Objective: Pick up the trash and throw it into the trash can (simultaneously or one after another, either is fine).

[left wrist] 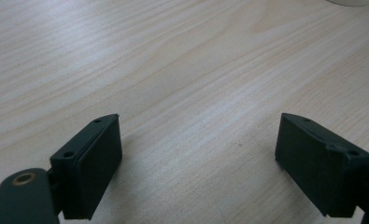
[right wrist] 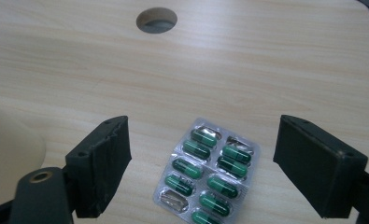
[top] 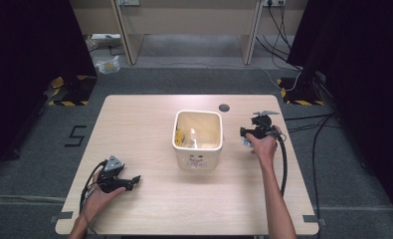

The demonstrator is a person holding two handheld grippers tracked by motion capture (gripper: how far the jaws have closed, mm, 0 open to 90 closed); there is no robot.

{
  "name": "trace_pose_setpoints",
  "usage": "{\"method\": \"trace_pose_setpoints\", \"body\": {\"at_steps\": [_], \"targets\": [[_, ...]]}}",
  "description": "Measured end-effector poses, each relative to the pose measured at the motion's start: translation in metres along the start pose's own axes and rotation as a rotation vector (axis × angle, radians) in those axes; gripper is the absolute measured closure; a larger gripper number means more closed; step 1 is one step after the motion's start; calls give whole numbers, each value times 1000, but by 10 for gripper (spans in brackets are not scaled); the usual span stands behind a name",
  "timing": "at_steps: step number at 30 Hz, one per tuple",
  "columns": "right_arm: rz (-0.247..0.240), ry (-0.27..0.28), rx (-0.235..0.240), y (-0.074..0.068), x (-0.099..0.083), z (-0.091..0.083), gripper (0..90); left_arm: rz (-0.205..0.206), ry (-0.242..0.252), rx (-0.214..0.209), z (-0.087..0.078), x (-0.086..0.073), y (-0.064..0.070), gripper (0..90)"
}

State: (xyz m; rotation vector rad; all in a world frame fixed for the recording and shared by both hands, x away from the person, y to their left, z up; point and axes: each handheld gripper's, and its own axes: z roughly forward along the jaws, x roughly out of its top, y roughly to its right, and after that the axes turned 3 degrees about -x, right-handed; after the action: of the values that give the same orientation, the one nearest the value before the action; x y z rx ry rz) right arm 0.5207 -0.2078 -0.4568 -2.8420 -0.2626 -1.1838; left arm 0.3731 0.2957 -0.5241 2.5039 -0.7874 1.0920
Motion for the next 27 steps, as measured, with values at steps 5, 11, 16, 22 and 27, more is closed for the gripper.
{"method": "trace_pose_setpoints", "body": {"at_steps": [5,11,16,22,27], "targets": [[21,-23,-8,-2,-5,11,191,-2,2,-1,0,0,0,139],[24,-36,-23,-3,-10,18,196,-4,3,0,0,0,0,139],[33,-47,-34,-1,-13,23,201,-2,3,-1,0,0,0,139],[30,-63,-40,-2,-15,27,202,-3,3,0,0,0,0,139],[33,-74,-49,-2,-16,32,208,-2,2,-1,0,0,0,139]]}}
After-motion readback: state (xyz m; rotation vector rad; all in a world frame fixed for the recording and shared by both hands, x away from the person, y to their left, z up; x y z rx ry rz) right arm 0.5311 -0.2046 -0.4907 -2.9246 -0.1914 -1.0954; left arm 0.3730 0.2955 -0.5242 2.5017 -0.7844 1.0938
